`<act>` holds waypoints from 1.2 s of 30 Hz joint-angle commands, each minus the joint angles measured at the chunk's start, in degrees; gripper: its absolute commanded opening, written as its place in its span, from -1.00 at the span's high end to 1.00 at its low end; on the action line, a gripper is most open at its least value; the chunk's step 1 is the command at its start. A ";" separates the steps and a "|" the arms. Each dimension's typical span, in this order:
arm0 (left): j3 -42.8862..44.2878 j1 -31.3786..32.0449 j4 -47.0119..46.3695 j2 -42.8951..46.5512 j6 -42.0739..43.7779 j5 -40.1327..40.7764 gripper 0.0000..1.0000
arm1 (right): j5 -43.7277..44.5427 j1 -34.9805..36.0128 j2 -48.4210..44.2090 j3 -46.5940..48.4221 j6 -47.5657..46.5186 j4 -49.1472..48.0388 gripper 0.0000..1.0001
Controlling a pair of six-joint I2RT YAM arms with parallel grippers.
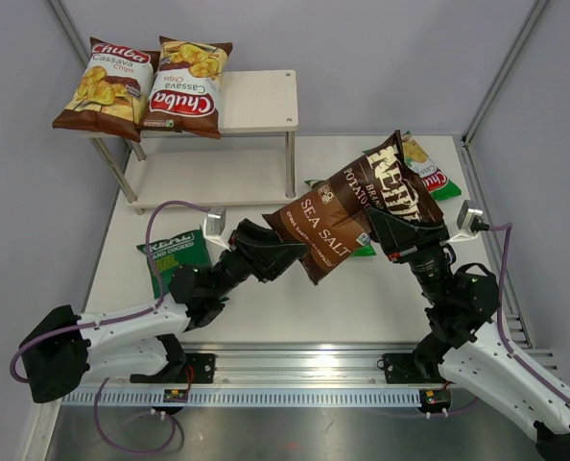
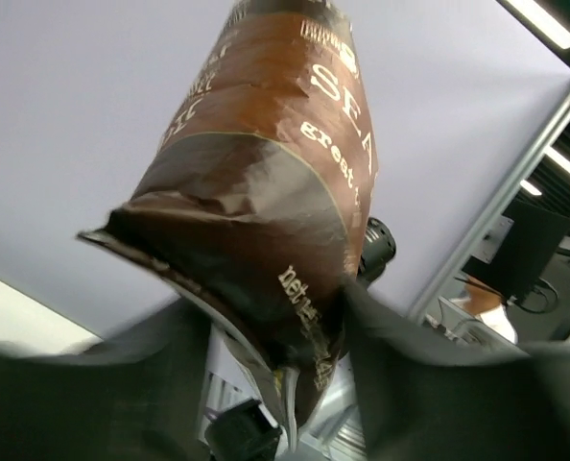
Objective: Place and organize the chips bags onto the shelf
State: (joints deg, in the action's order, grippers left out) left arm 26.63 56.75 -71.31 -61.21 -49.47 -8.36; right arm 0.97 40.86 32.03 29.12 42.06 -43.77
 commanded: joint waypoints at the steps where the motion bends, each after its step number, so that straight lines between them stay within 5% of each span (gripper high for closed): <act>1: 4.21 0.29 -6.16 3.90 1.93 5.98 0.30 | -0.80 0.27 -0.21 0.93 -0.58 -0.01 0.57; 4: 5.18 0.29 -0.35 5.22 2.01 8.09 0.63 | -0.71 0.27 -0.83 2.77 -2.07 4.47 0.38; 5: 5.18 0.29 0.81 5.92 1.93 10.36 0.66 | 0.86 0.27 -1.18 3.65 -3.12 9.01 0.18; 8: 5.62 0.29 7.66 7.68 1.75 15.37 0.83 | 7.60 0.27 -2.93 8.30 -5.76 21.29 -0.86; 9: 6.41 0.20 9.33 8.82 2.10 16.35 0.85 | 10.08 0.27 -3.81 11.28 -7.68 25.01 -0.99; 16: 16.05 -0.06 34.25 12.60 2.81 33.27 0.93 | 30.90 0.27 -8.82 18.07 -12.01 49.54 -0.99; 22: 30.02 -1.29 56.23 9.28 -2.02 50.35 0.96 | 33.04 0.27 -12.08 17.99 -12.53 52.56 -0.99; 36: 59.13 -10.69 69.89 -12.87 -8.01 62.50 0.92 | 36.03 0.27 -12.95 15.26 -14.64 50.71 -0.99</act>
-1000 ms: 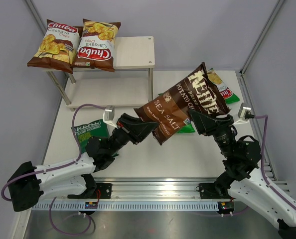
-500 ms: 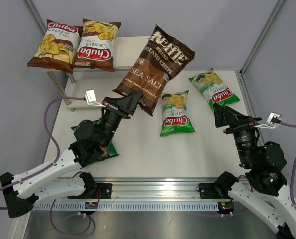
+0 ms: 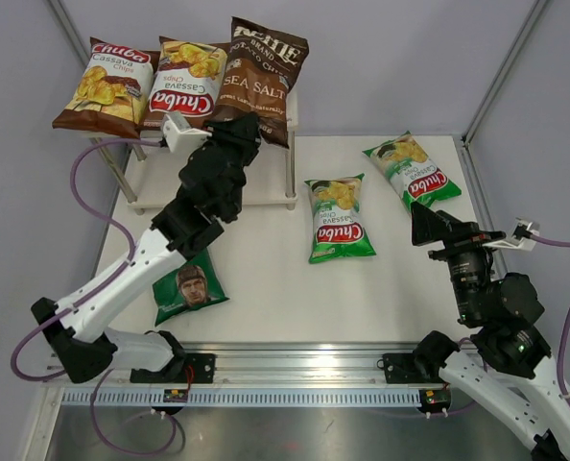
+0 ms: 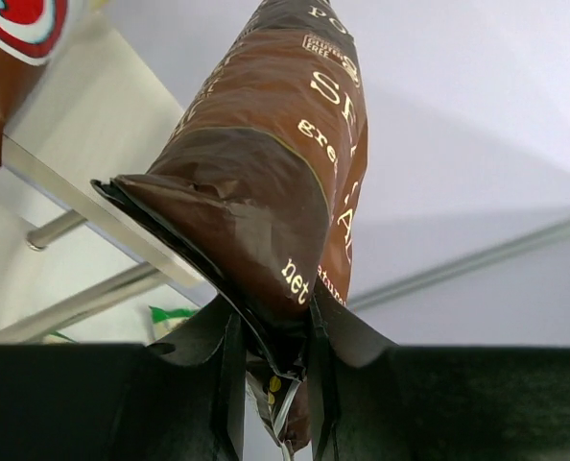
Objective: Place and organize the chips bags onto the shelf
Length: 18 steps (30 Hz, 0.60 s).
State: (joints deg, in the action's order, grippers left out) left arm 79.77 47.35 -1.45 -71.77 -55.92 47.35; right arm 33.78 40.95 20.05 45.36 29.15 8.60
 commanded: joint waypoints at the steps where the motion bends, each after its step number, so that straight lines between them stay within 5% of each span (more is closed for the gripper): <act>1: 9.15 -2.34 0.92 -5.02 -2.60 7.22 0.92 | 3.31 0.18 -1.24 -1.24 -1.90 -1.83 -0.99; 11: 22.61 -10.17 9.97 -19.97 -9.29 0.82 0.92 | 2.43 0.18 -3.44 -2.65 -0.67 -2.01 -0.99; 18: 22.63 -11.67 11.73 -22.45 -9.73 -1.56 0.85 | 2.34 0.18 -4.15 -3.97 -0.49 -3.24 -0.99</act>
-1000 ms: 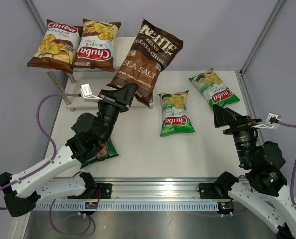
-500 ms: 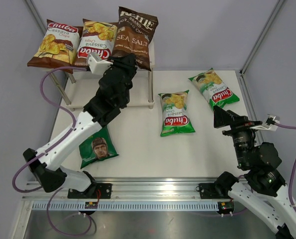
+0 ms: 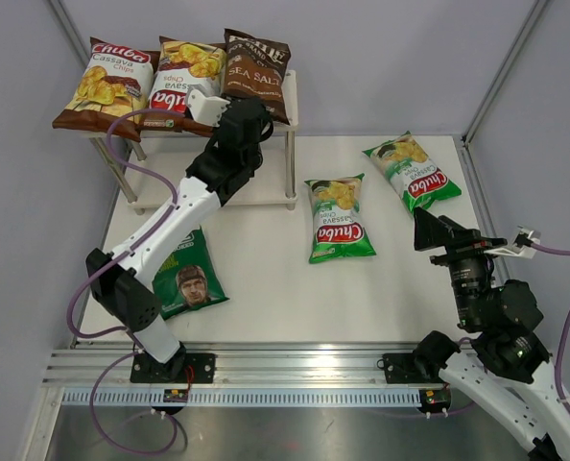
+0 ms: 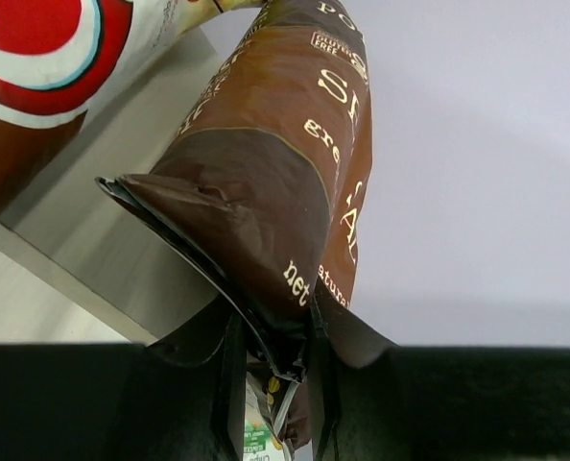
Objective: Place and organize the chips bags onto the shelf
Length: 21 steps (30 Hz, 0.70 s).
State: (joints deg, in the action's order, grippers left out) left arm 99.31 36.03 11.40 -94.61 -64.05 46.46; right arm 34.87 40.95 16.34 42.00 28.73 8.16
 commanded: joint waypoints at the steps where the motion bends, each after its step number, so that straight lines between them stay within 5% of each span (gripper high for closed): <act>1: 3.17 -0.43 -0.25 0.04 -2.91 -2.06 0.85 | 1.16 0.18 -0.34 -0.60 0.01 -2.80 -0.99; 6: 2.74 -0.70 4.33 -0.93 -6.69 -4.09 0.84 | 0.72 0.18 -0.34 -0.34 0.10 -2.45 -0.99; 10: 1.59 -0.70 5.39 -0.58 -7.40 -4.01 0.49 | 0.29 0.18 -0.61 0.45 0.10 -1.22 -0.99; 14: 1.50 -0.70 6.09 -0.58 -7.23 -4.79 -0.06 | 0.46 0.18 -1.31 0.63 0.01 -0.78 -0.99; 21: 1.85 -0.70 10.04 0.65 -7.40 -6.12 -0.35 | 0.20 0.10 -1.31 1.16 0.27 -0.08 -0.99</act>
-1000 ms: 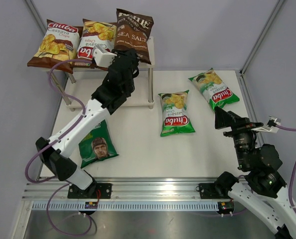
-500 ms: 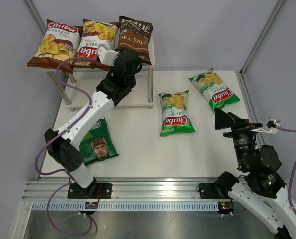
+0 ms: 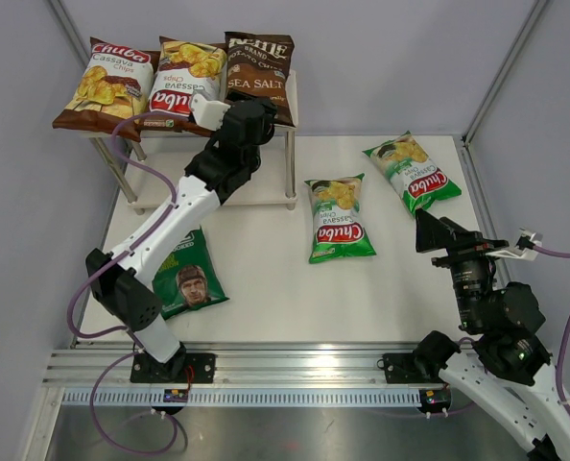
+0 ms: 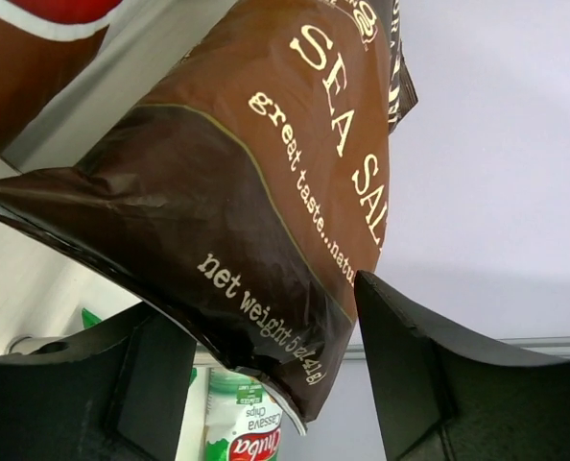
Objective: Place and organize the chips bags onto the shelf
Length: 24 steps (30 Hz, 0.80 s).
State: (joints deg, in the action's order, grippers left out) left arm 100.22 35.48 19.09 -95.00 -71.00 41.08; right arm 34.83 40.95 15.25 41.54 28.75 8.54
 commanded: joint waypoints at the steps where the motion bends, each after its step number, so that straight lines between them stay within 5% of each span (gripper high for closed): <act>1: 0.85 -0.15 2.88 1.31 -0.45 -1.00 -0.38 | -0.02 0.18 -0.13 1.79 0.25 -0.36 -0.99; 8: 0.94 -0.15 5.34 3.68 2.01 -1.88 -0.59 | -0.81 0.18 0.22 2.41 0.87 0.52 -0.99; 9: 1.02 -0.15 5.34 4.29 3.05 -1.97 -0.67 | -1.16 0.18 0.22 2.41 0.95 0.43 -0.99; 10: 1.03 -0.24 5.34 4.65 3.50 -2.58 -0.98 | -1.43 0.18 0.40 2.49 1.04 0.52 -0.99; 24: -5.83 -0.24 4.02 18.79 16.58 -6.97 -0.98 | -15.21 0.18 16.56 11.81 -2.91 8.86 -0.99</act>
State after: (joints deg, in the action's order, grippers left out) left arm 95.77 35.48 25.87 -81.93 -60.95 36.64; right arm 25.93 40.95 27.62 50.50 27.99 14.09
